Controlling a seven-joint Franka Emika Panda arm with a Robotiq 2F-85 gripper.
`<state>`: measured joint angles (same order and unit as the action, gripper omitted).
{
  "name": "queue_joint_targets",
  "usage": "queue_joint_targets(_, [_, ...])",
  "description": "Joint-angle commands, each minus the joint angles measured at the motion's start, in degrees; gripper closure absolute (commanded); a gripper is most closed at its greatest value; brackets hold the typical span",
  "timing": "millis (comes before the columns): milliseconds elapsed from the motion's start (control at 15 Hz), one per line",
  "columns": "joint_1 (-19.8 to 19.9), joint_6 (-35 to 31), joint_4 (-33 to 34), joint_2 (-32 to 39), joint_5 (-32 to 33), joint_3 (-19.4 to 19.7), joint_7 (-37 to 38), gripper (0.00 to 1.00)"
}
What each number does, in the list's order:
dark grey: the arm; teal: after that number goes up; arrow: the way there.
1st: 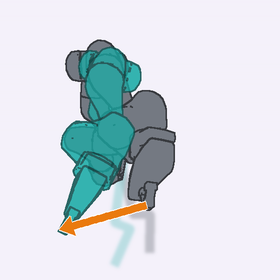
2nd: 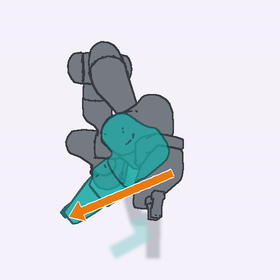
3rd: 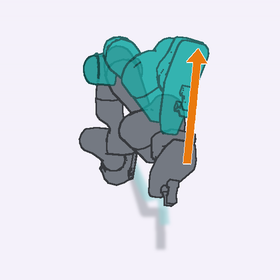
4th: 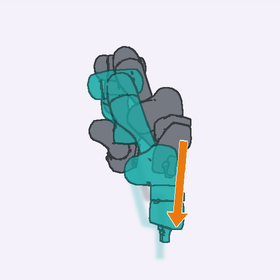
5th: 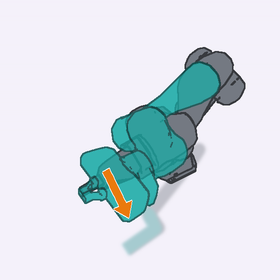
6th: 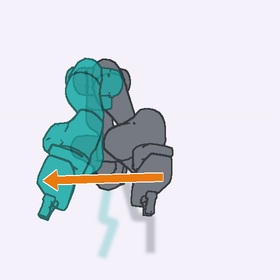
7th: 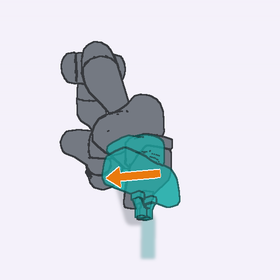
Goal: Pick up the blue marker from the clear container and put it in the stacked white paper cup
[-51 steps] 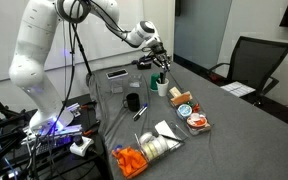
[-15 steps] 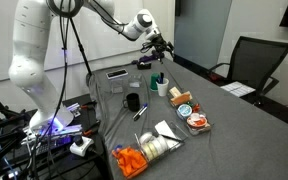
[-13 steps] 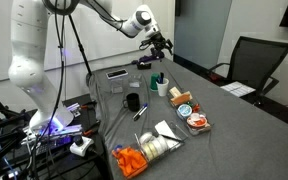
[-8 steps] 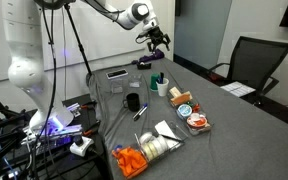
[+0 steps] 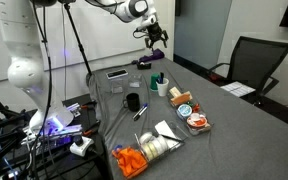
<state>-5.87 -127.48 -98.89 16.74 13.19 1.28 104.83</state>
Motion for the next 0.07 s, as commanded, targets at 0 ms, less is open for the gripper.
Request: queue_joint_targets(0, [0.64, 0.80, -2.32, -2.27, -3.43, 0.02, -3.02, 0.00])
